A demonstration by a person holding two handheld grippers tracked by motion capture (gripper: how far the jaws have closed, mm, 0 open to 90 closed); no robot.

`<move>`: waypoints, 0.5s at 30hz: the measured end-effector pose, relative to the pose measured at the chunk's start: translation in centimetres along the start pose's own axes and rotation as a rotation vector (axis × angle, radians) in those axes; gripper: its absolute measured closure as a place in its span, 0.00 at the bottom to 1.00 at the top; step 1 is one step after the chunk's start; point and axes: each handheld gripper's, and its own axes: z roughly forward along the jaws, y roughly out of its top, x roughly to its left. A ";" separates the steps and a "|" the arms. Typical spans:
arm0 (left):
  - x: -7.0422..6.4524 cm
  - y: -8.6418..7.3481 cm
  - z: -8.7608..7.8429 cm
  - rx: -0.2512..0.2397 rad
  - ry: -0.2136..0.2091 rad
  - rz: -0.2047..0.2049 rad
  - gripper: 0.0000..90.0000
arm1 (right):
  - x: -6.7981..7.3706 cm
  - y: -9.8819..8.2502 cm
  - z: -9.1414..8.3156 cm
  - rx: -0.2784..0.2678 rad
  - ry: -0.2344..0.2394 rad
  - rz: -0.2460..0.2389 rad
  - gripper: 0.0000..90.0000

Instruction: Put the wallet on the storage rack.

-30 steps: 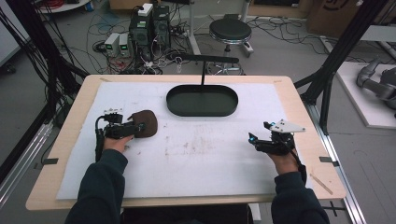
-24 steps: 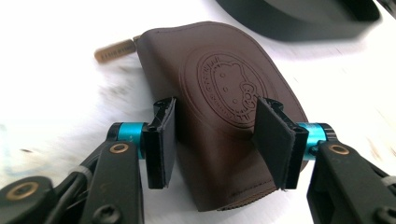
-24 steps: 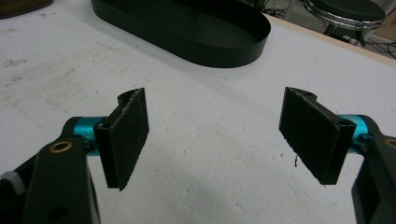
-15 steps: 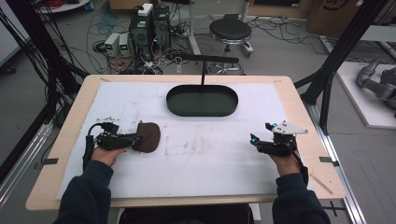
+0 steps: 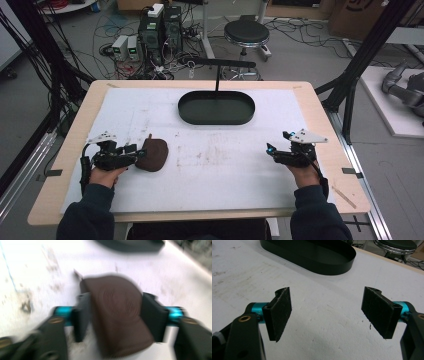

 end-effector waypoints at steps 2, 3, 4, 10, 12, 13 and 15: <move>-0.3 -0.3 0.4 -0.008 0.022 -0.004 0.29 | 0.1 0.0 0.1 0.002 0.003 0.000 0.27; -0.3 -0.5 0.6 0.001 0.031 -0.014 0.25 | 0.1 0.0 0.2 0.003 0.004 -0.003 0.27; -0.3 -0.6 0.9 0.012 0.051 -0.027 0.22 | 0.1 0.1 0.3 0.003 0.006 -0.004 0.27; -0.8 -1.5 2.3 0.101 0.064 -0.057 0.22 | 0.1 0.1 0.3 0.004 0.013 -0.005 0.28; -1.0 -1.7 2.5 0.096 0.057 -0.041 0.21 | 0.0 0.1 0.3 0.005 0.011 -0.006 0.28; -1.1 -1.7 2.5 0.097 0.055 -0.035 0.21 | 0.0 0.0 0.4 0.006 0.011 -0.007 0.28; -1.1 -1.7 2.6 0.106 0.046 -0.020 0.21 | 0.0 0.0 0.4 0.014 0.013 -0.004 0.29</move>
